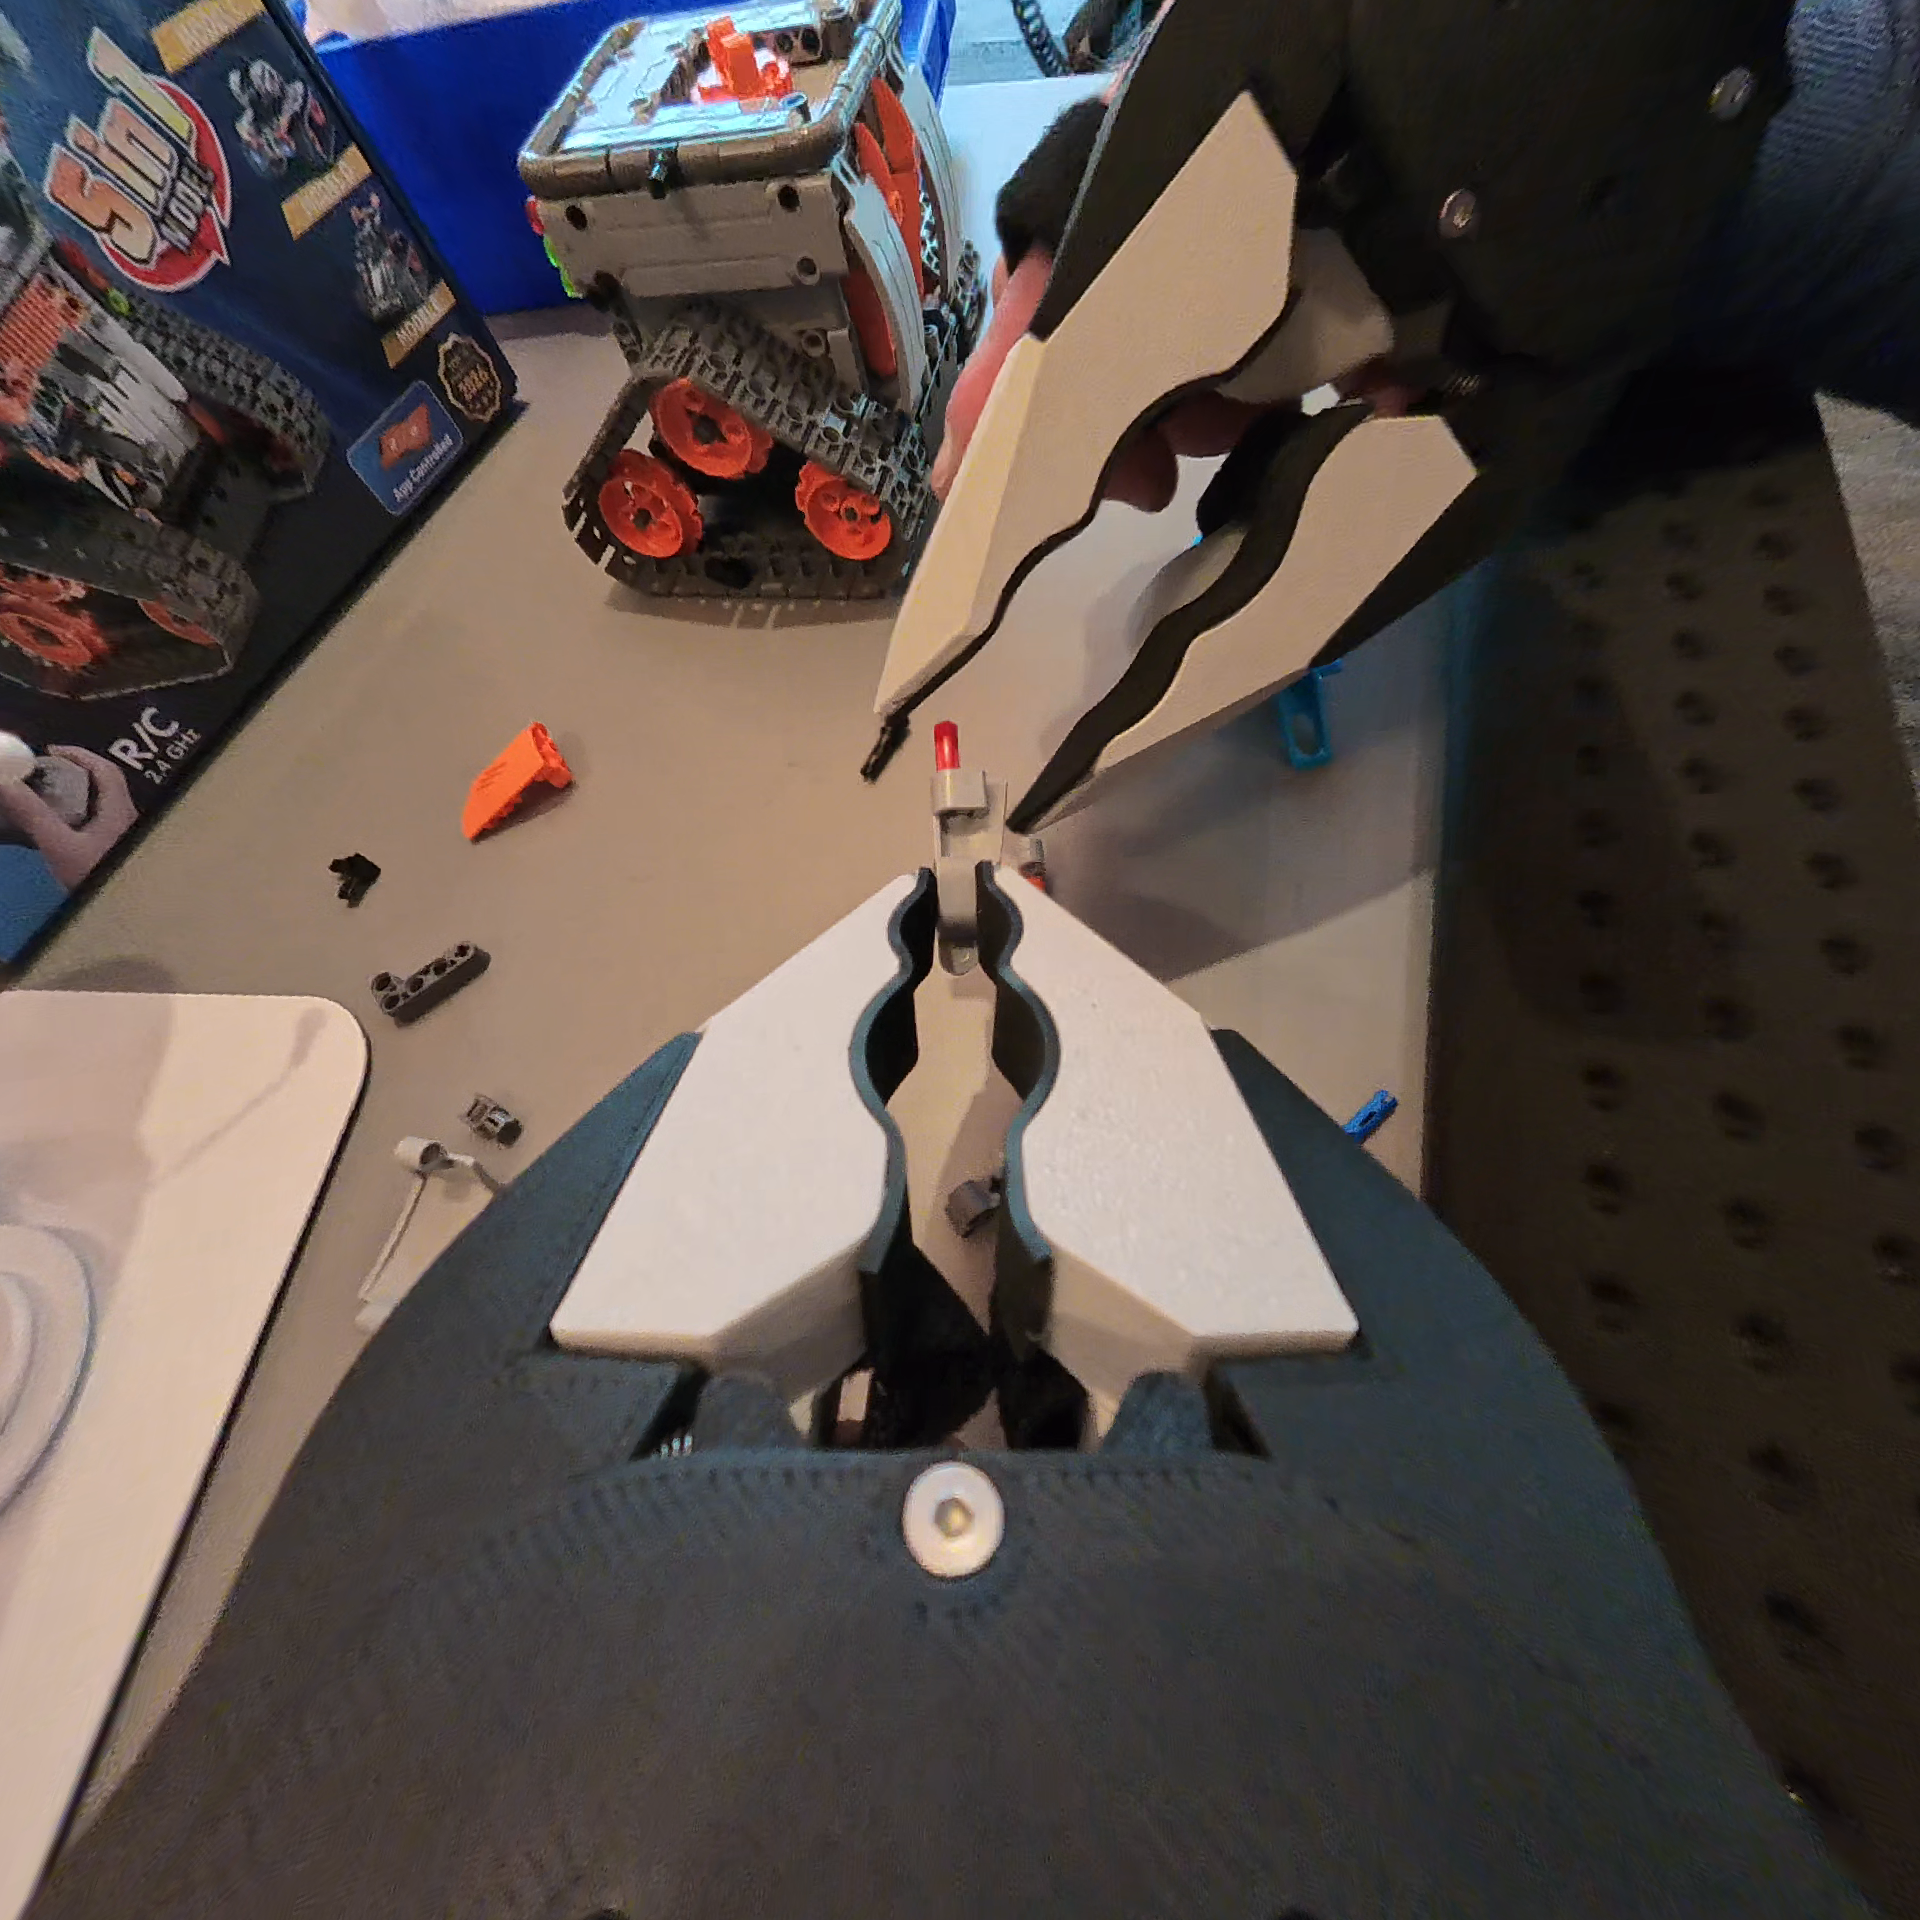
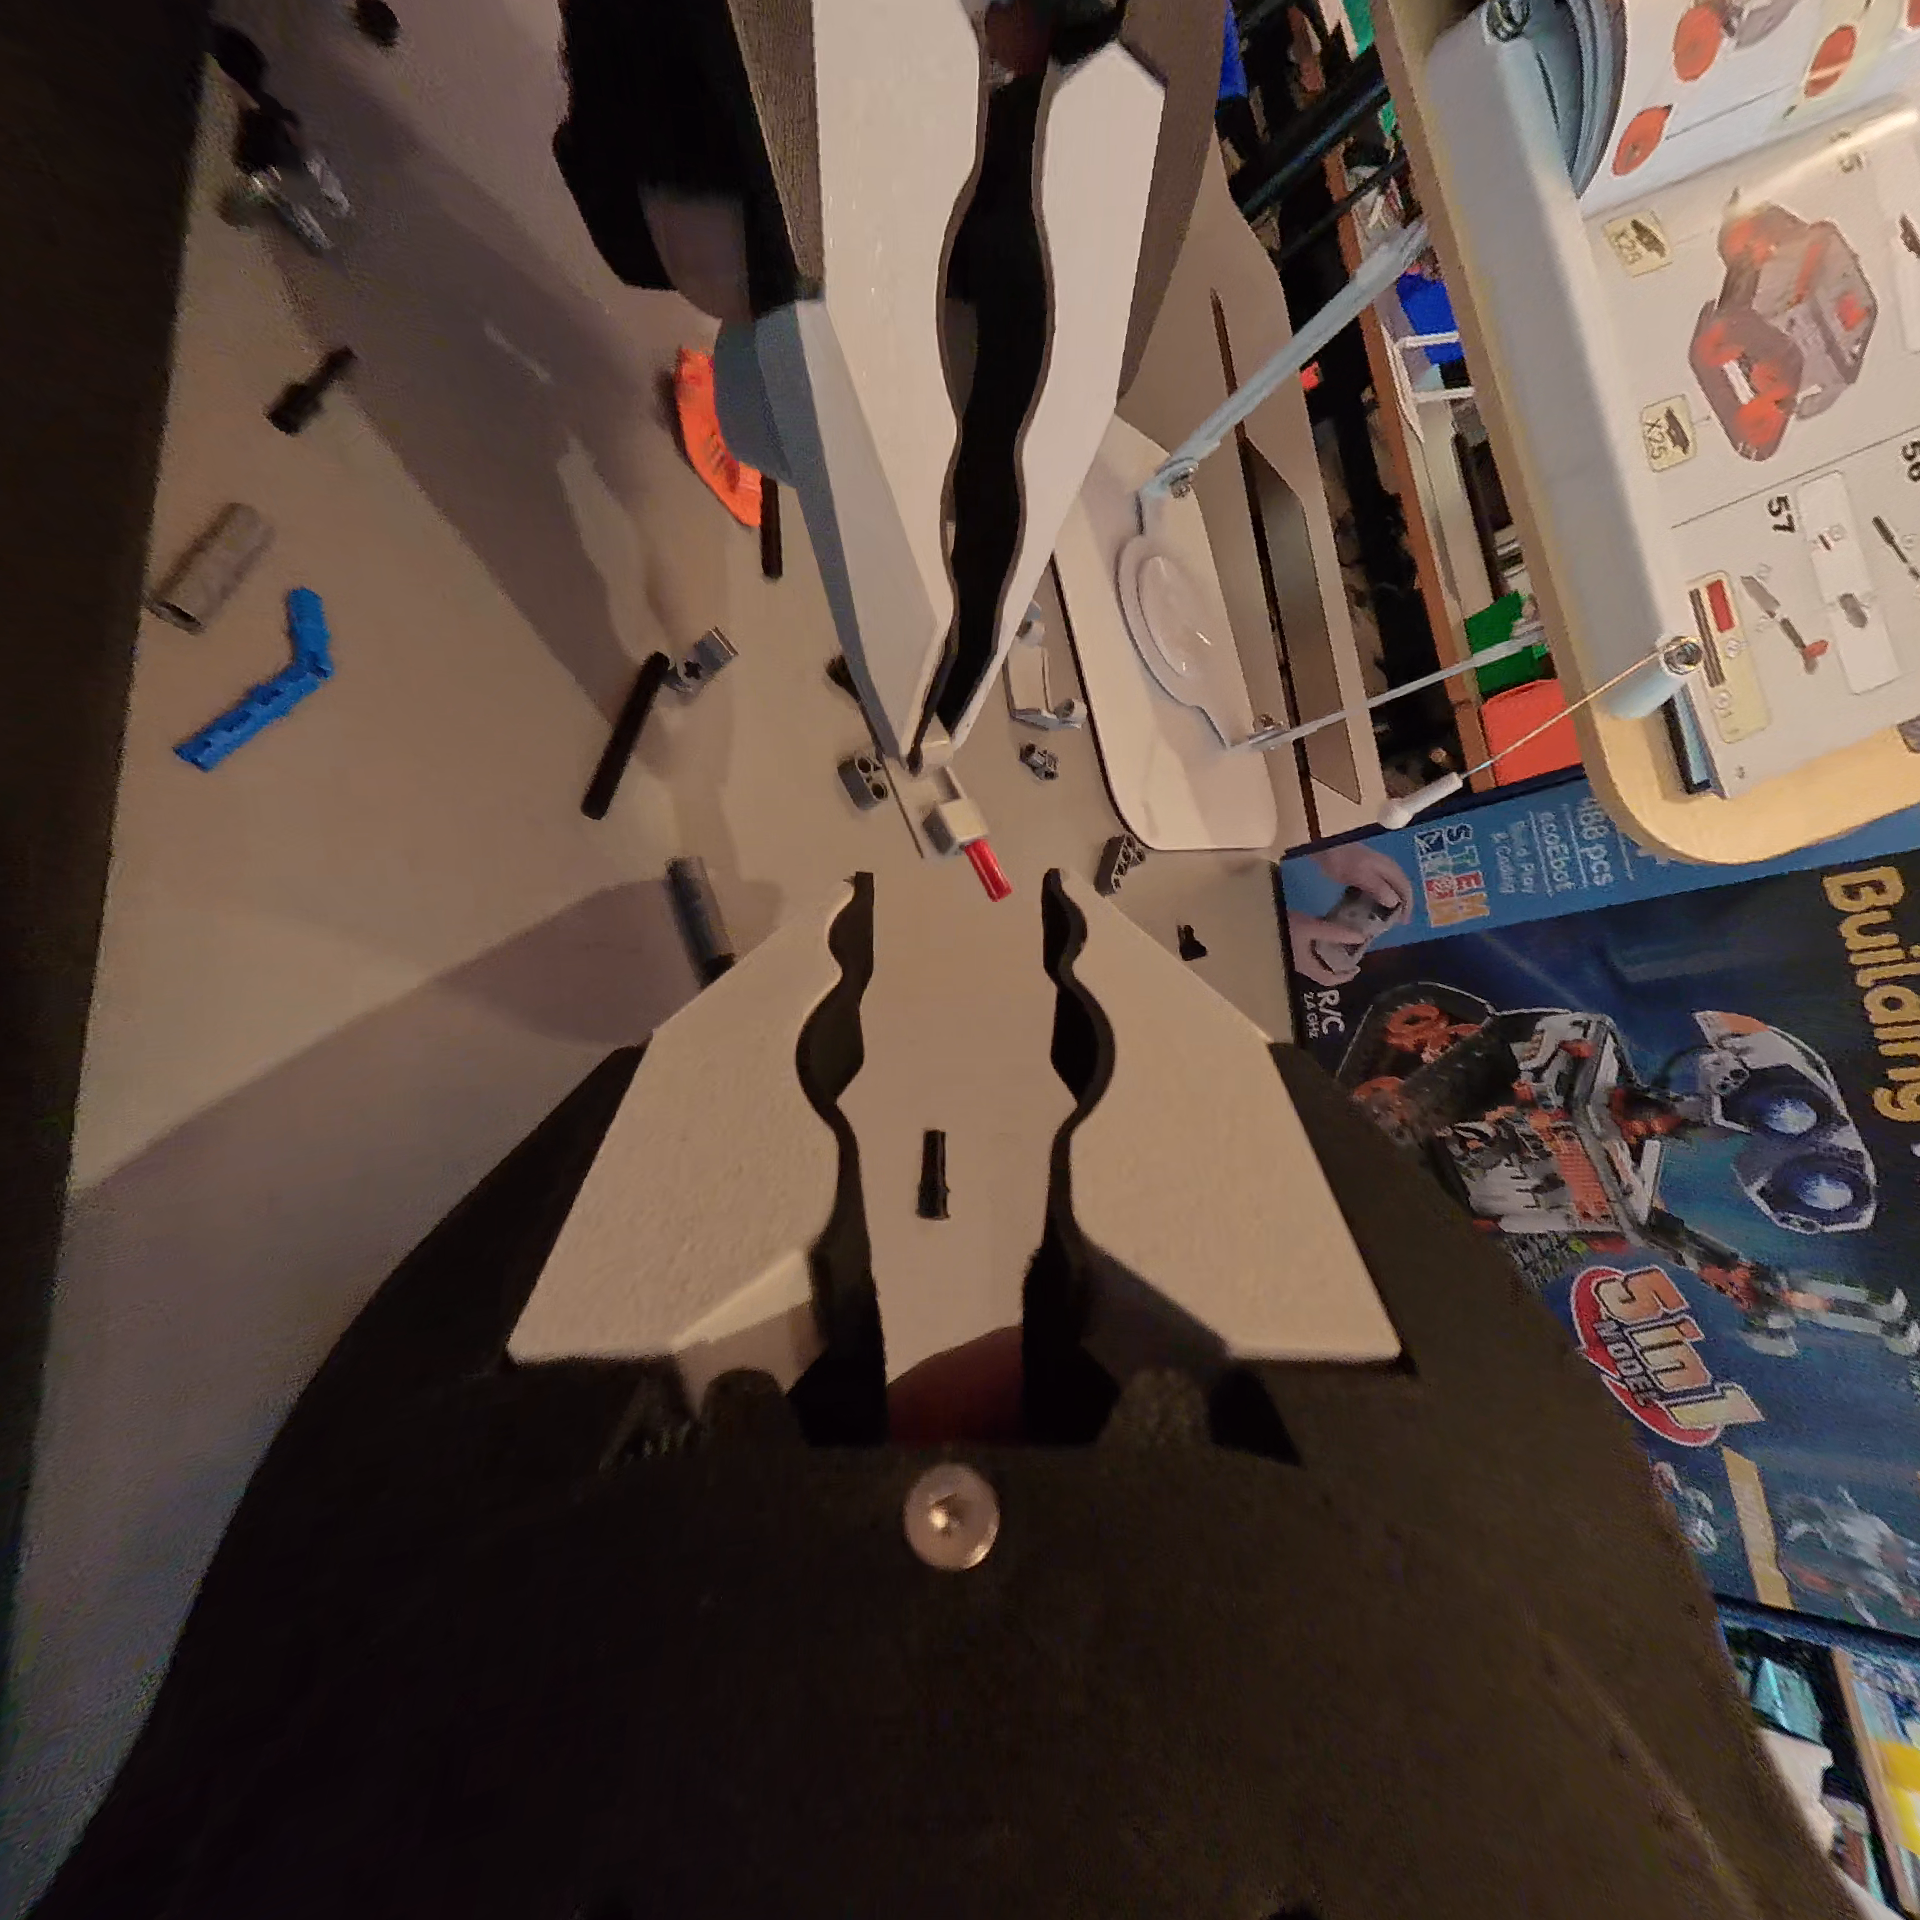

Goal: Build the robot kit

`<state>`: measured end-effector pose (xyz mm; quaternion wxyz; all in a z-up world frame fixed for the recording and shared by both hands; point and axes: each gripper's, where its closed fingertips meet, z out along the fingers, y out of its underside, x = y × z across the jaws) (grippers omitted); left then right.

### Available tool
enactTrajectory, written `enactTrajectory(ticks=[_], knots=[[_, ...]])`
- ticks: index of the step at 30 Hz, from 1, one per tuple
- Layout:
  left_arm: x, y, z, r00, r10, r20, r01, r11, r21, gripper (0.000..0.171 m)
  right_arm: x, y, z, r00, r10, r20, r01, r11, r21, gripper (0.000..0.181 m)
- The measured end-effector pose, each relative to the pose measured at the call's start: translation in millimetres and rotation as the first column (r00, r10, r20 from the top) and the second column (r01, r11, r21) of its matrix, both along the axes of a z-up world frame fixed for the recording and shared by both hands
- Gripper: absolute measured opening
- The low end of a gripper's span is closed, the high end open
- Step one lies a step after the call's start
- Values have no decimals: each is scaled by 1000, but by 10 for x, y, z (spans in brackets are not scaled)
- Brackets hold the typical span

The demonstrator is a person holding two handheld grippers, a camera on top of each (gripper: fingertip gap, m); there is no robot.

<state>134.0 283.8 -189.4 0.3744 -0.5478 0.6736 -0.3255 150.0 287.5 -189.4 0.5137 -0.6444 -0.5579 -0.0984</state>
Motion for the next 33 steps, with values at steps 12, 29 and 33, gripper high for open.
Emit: enactTrajectory(ticks=[12,29,33], knots=[[43,-62,104,998,-28,59,44,950,-309,6,-4,51,39,989,15,146,-44,979,197,28],[57,-83,185,993,-45,108,89,884,-459,20,-21,-45,-46,998,56,-7,-56,997,-51,3],[46,-139,243,987,-92,134,129,943,-306,23,-11,-96,-103,988,44,-149,-79,966,-244,3]])
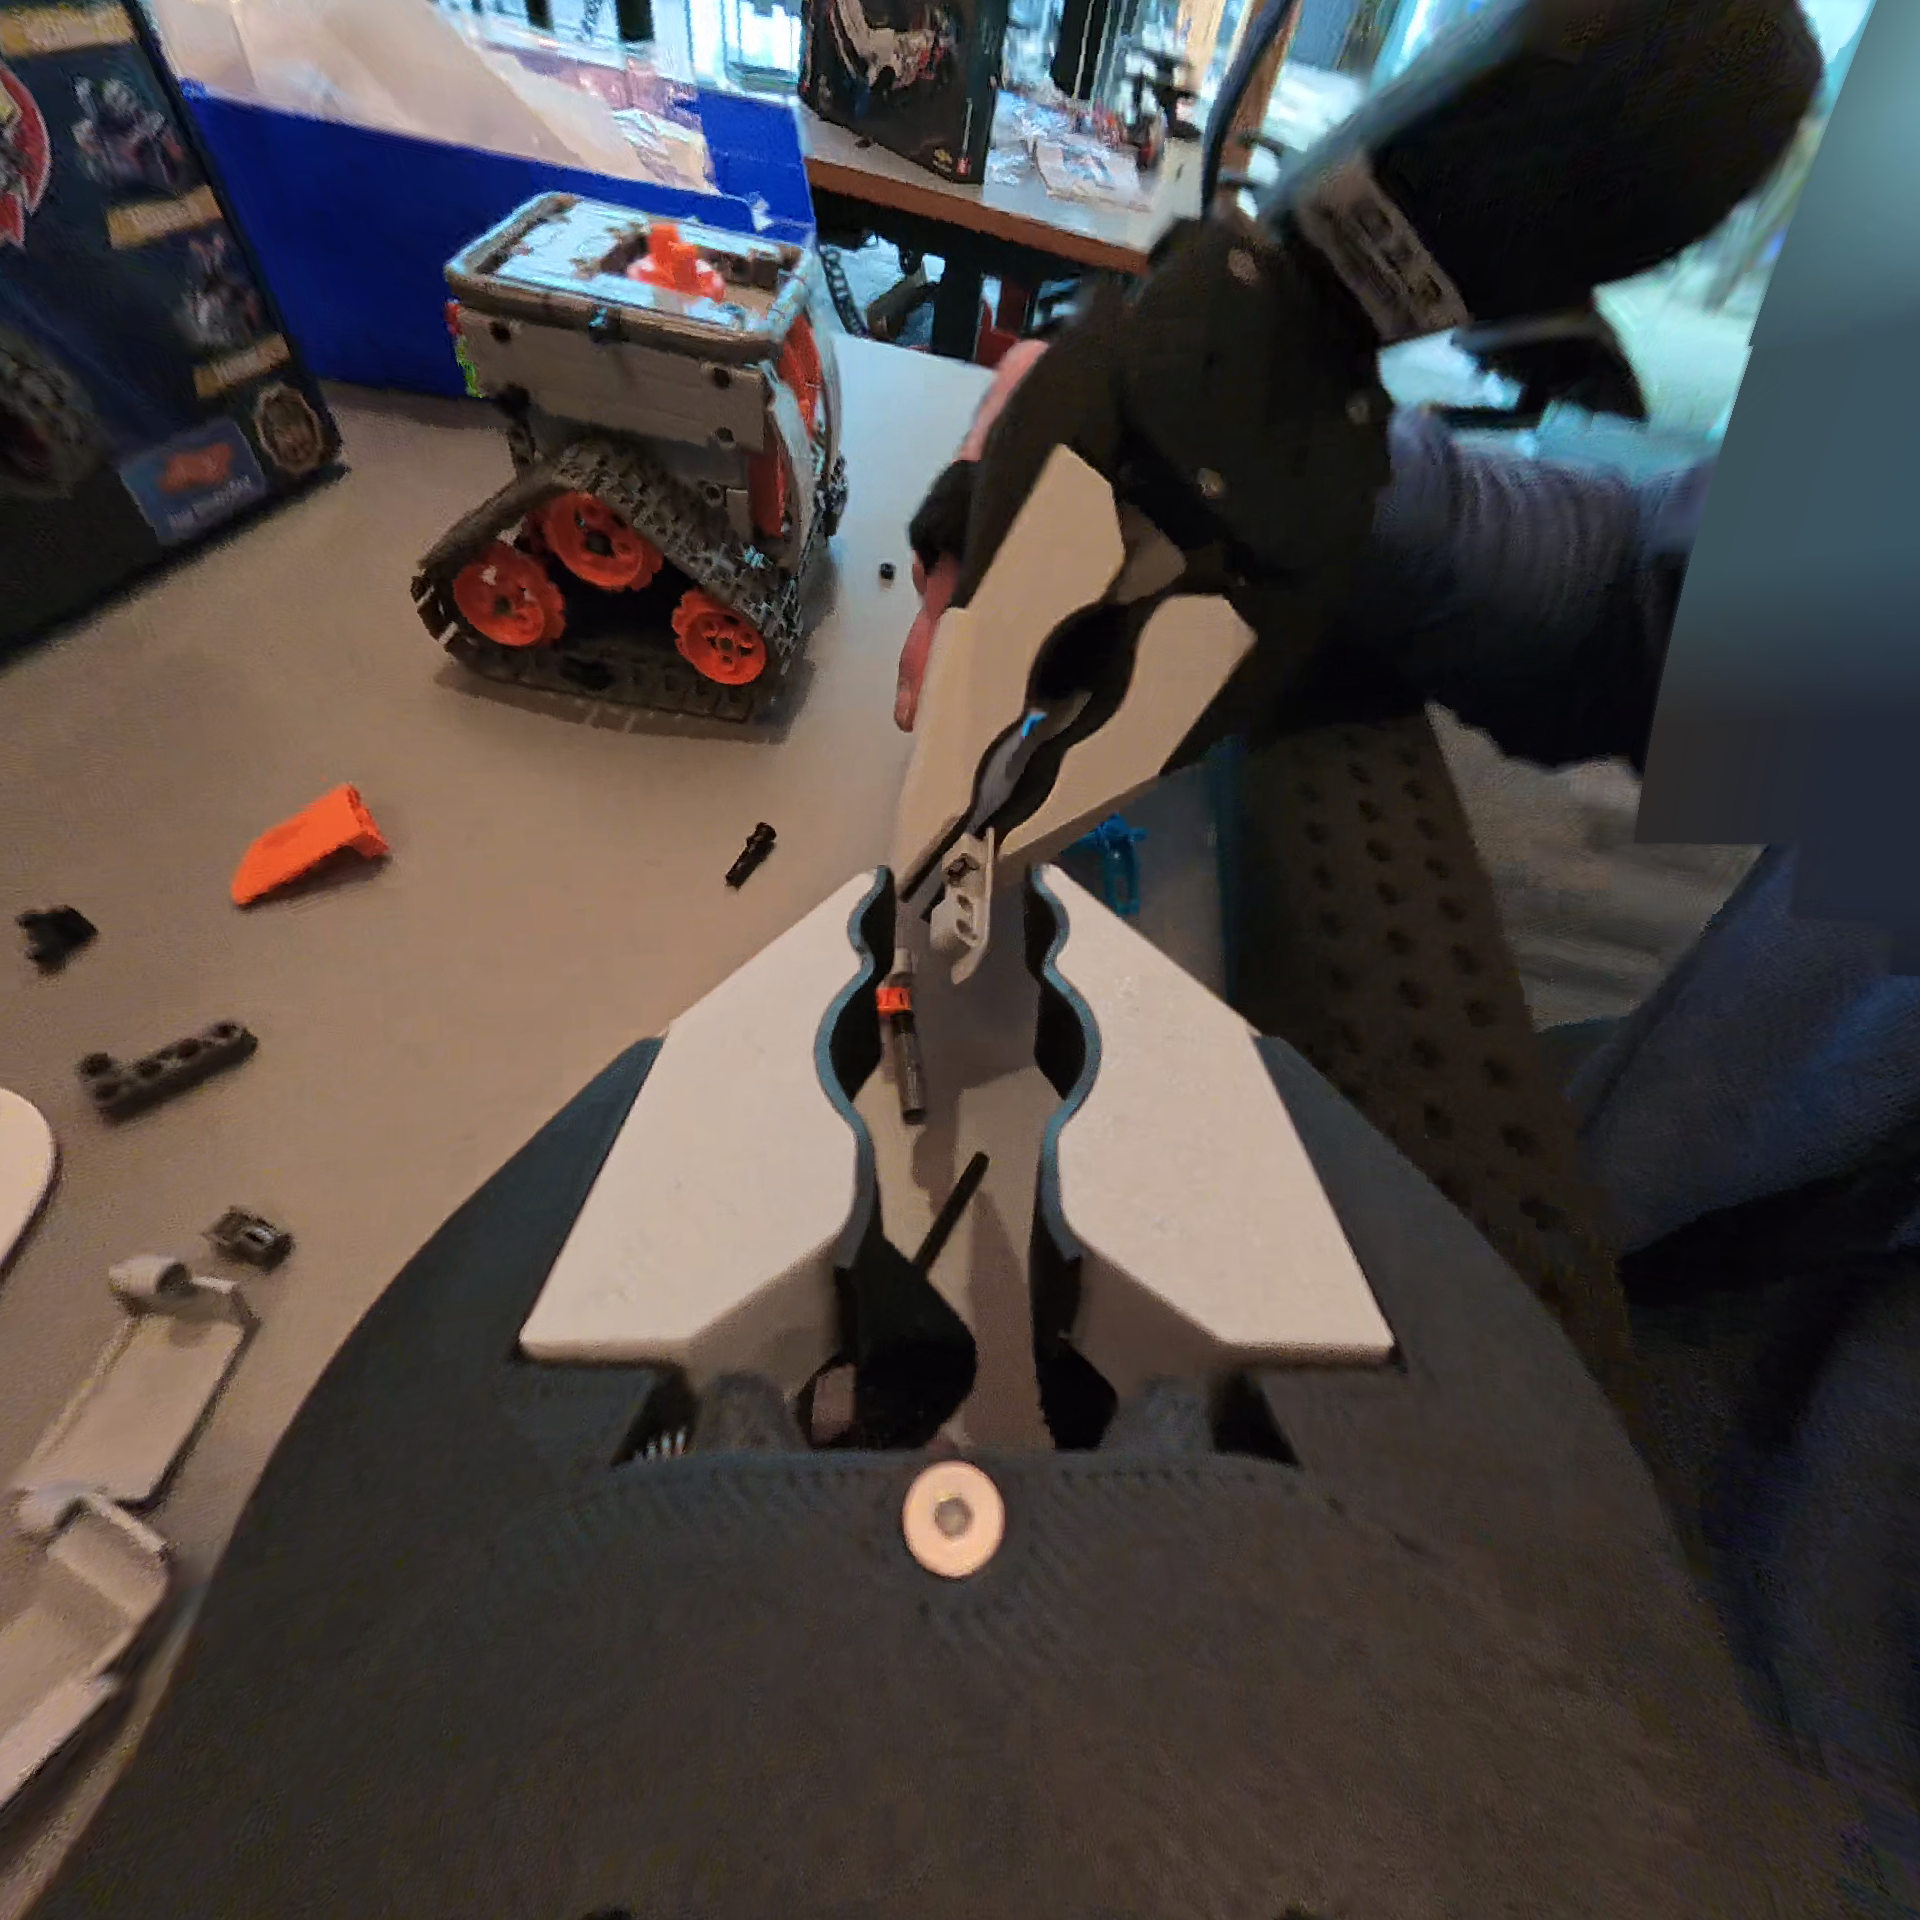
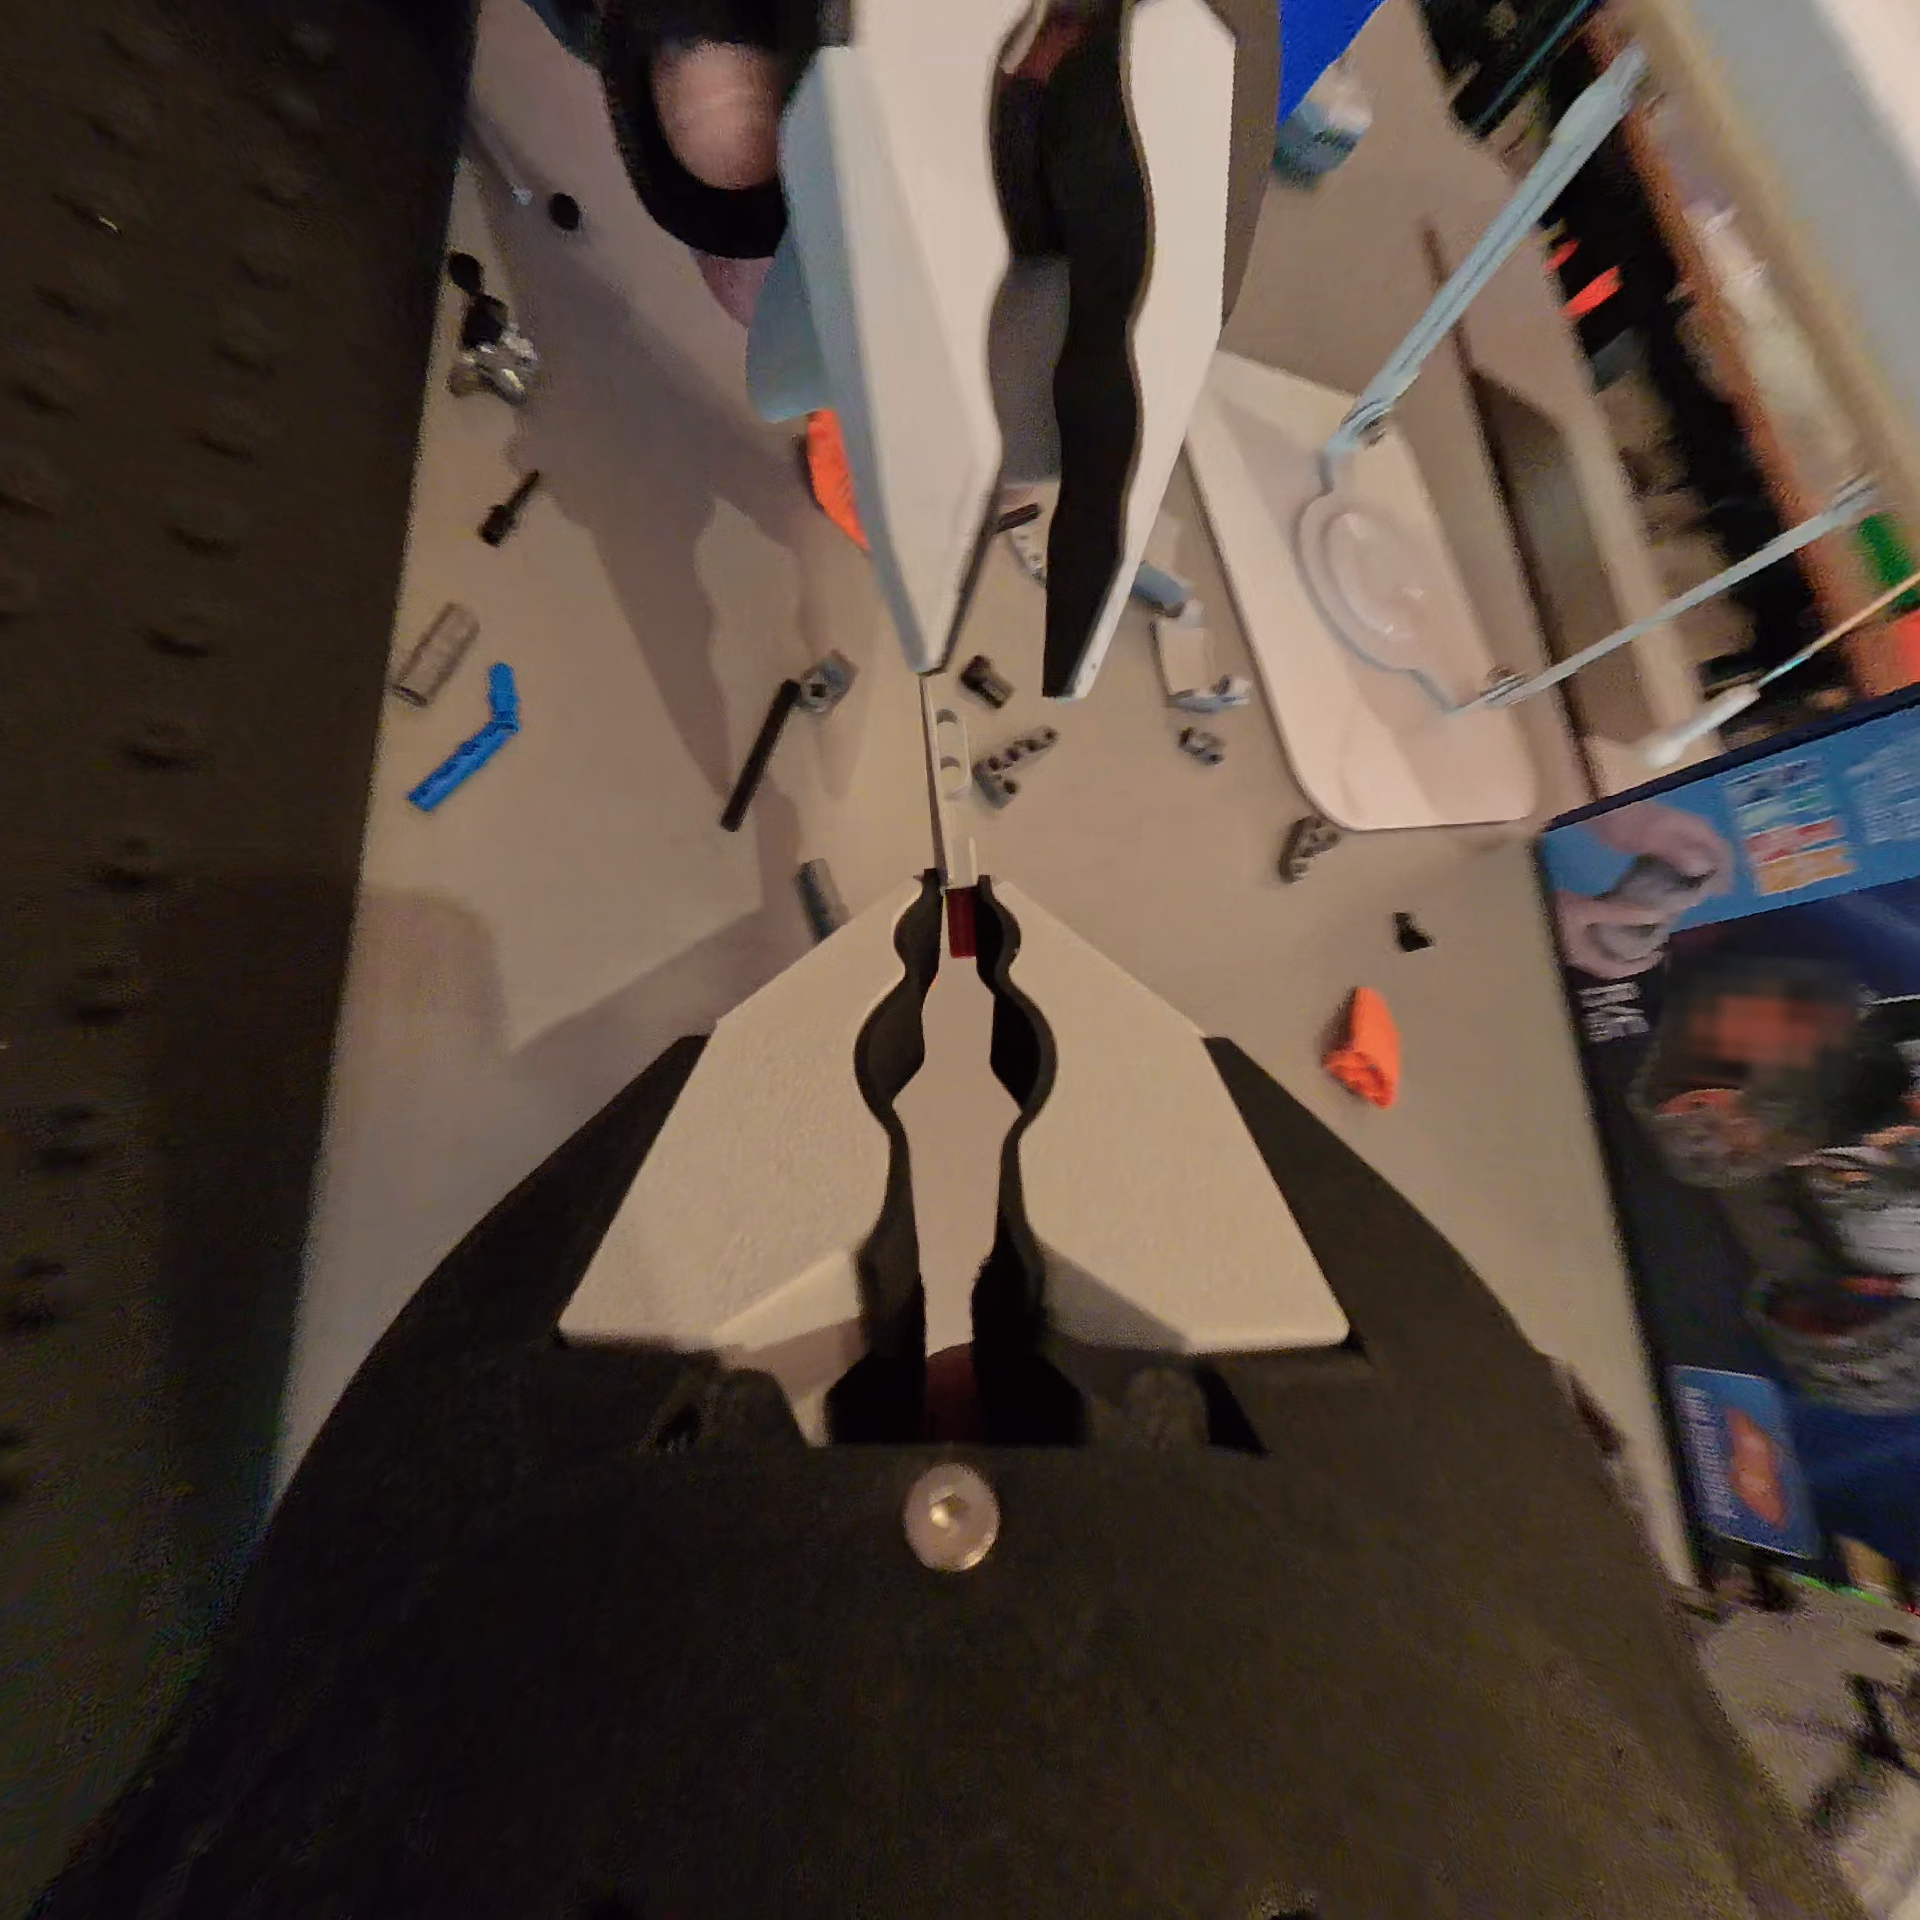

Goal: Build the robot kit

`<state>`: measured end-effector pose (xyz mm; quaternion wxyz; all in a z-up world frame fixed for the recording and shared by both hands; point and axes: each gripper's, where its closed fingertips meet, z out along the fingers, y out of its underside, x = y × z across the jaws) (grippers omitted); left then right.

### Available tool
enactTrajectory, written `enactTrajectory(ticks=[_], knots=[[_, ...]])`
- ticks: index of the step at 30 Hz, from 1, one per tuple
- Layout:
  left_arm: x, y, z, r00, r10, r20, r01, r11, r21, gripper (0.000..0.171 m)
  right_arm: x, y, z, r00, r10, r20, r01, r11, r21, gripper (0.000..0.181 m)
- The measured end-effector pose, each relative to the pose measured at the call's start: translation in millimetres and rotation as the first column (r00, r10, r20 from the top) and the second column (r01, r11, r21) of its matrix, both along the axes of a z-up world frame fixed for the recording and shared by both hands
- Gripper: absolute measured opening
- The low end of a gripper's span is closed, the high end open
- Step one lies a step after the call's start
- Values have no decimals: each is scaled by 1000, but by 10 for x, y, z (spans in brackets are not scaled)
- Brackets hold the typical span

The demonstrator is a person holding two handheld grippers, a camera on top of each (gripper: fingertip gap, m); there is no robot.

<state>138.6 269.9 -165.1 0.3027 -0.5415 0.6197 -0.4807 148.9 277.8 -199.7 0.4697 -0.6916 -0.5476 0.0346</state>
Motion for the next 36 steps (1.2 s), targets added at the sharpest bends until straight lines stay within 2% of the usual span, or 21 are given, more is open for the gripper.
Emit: enactTrajectory(ticks=[2,6,9,13,15,20,30,36], knots=[[26,-48,-70,1000,-7,-18,9,990,142,23,-7,-24,-42,999,2,-34,-5,997,-80,3],[89,-72,-262,998,16,-62,14,891,454,12,-56,-89,-74,997,17,-70,-28,987,-159,3],[102,-101,-291,997,12,-73,28,853,521,7,-72,-123,-50,995,25,-93,-41,983,-178,3],[109,-77,-282,998,25,-61,9,869,495,6,-58,-88,-26,995,4,-100,-20,987,-158,4],[101,-27,-275,997,42,-59,-10,882,472,6,-32,-67,-22,995,-13,-99,-3,988,-154,11],[59,66,-269,996,59,-60,-33,930,367,6,126,-12,-67,996,-62,-71,51,988,-146,11],[1,144,-359,992,69,-105,-32,948,317,6,359,58,-230,992,-129,10,128,977,-169,17],[-22,100,-448,988,45,-151,3,951,308,6,335,11,-352,995,-94,42,100,974,-205,17]])
